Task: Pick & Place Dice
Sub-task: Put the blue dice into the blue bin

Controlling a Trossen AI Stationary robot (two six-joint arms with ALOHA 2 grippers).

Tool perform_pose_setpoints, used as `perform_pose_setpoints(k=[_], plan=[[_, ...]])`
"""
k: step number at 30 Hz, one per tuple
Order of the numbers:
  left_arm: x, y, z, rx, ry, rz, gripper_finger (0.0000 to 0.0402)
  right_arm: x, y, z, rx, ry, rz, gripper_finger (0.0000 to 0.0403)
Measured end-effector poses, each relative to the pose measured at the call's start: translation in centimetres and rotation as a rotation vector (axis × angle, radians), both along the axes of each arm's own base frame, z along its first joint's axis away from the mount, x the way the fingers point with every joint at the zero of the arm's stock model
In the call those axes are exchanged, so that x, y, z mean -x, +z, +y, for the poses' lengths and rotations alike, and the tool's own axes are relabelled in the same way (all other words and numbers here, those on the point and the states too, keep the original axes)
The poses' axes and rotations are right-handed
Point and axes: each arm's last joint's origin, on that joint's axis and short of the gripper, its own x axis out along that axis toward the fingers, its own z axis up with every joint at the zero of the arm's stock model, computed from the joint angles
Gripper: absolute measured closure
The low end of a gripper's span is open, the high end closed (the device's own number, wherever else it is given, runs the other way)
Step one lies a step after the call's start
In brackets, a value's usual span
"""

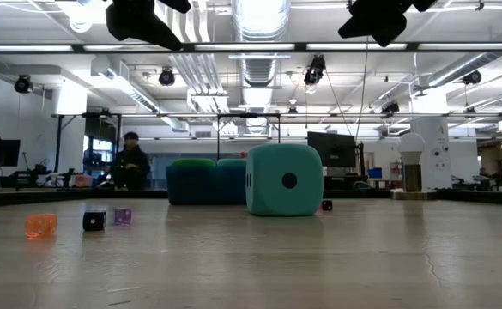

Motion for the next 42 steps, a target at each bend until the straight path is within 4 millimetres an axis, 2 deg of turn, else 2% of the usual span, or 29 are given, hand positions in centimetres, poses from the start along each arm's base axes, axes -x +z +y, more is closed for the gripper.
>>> perform_pose_setpoints(k=[26,33,42], plan=[[0.0,0.0,0.0,0.003,0.001,0.0,0.002,0.0,0.1,0.0,-0.002,0.001,-0.001,0.0207],[0.0,0.0,0.0,0.003,0.001,0.0,0.0015,-1.1,1.6,-0.7,-0.028,-0.019,-0.026,0.0207],[0.0,0.0,0.0,0.004,0.0,0.001,0.002,-3.3,1.7,-0.4,0.021,-0.028,0.133,0.0207]])
